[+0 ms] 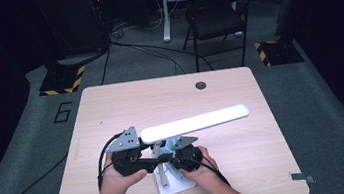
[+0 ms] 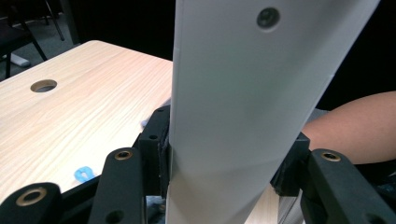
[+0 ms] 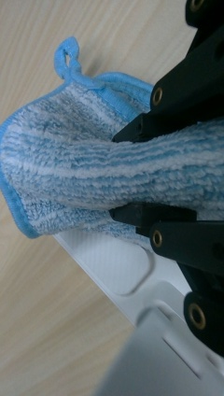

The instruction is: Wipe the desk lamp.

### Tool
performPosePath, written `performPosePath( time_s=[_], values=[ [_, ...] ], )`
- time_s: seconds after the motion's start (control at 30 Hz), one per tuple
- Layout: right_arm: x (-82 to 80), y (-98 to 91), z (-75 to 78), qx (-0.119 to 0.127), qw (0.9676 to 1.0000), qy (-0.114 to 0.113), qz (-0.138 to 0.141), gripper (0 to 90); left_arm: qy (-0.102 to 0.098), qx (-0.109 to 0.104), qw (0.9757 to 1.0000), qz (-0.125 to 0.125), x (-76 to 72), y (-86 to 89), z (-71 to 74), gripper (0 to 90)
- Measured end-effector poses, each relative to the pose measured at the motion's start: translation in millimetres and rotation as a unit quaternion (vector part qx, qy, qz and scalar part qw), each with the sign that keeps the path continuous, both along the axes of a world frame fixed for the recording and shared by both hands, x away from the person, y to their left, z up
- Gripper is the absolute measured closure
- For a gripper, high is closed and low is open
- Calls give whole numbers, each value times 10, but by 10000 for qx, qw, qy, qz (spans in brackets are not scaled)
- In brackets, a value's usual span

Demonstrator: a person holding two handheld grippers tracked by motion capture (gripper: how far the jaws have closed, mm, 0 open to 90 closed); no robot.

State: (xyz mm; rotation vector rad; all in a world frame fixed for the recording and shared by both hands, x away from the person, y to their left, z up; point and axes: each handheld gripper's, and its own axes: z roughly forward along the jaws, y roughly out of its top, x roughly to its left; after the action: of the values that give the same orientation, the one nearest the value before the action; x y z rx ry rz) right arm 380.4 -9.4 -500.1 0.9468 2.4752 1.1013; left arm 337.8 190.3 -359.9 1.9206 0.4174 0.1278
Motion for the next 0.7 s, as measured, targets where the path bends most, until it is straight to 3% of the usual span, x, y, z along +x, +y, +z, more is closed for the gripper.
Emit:
performPosePath(
  time_s=[0.13,0.6,0.7],
  values=[
    [-112,-48,8,-12,9999,118,117,680,2,-5,10000,5,1,1,-1,505],
    [-472,-161,-9,-19,9990,48,454,681,52,-51,10000,-18,7,5,-11,501],
    [-558,-188,2,69,9986,162,498,680,60,-54,10000,-18,7,6,-12,500]
  ],
)
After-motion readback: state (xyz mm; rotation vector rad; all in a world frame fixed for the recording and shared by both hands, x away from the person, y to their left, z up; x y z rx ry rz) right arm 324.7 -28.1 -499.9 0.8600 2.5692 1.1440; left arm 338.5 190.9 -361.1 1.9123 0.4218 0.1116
